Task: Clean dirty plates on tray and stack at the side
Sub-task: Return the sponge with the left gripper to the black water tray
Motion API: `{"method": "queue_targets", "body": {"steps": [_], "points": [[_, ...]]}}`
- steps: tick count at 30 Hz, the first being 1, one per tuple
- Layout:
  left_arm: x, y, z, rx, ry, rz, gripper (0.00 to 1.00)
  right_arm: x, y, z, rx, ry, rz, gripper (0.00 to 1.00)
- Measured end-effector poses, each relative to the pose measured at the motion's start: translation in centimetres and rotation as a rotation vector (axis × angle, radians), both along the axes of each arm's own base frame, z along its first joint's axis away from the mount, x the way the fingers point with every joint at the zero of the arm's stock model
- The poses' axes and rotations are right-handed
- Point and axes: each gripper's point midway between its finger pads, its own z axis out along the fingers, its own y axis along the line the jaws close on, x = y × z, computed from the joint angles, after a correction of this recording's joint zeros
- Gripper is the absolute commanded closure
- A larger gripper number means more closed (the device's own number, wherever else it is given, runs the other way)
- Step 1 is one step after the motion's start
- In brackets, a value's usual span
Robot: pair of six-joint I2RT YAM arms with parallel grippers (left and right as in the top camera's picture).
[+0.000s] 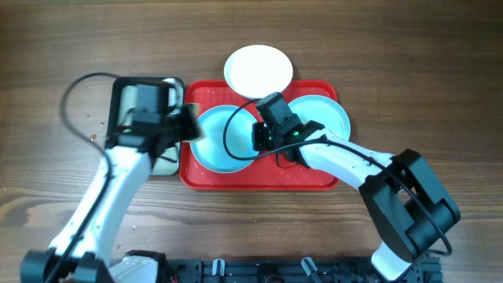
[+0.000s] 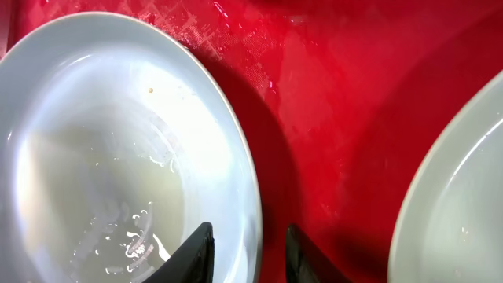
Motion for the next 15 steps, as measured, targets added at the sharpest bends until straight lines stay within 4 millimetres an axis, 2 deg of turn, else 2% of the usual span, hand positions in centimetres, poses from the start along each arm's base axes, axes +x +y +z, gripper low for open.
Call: {"method": "queue_targets", "body": {"steps": [5,11,15], "points": [[-1.2,6.5,-0.5,0.034,0.064,0.194,0.96,-0.1,-0.1,-0.1,-0.004,0.006,0.0,0.7],[-2.2,11.6,-0.9,0.041,0.096,0.351,0.96,-0.7,0.1,-0.6,0.005,0.036,0.015,0.72],[-2.6,13.6,-0.9,0.039,0.097,0.415,0.96,-0.9,0.2,-1.2,0.008,0.057,0.015,0.88]]}}
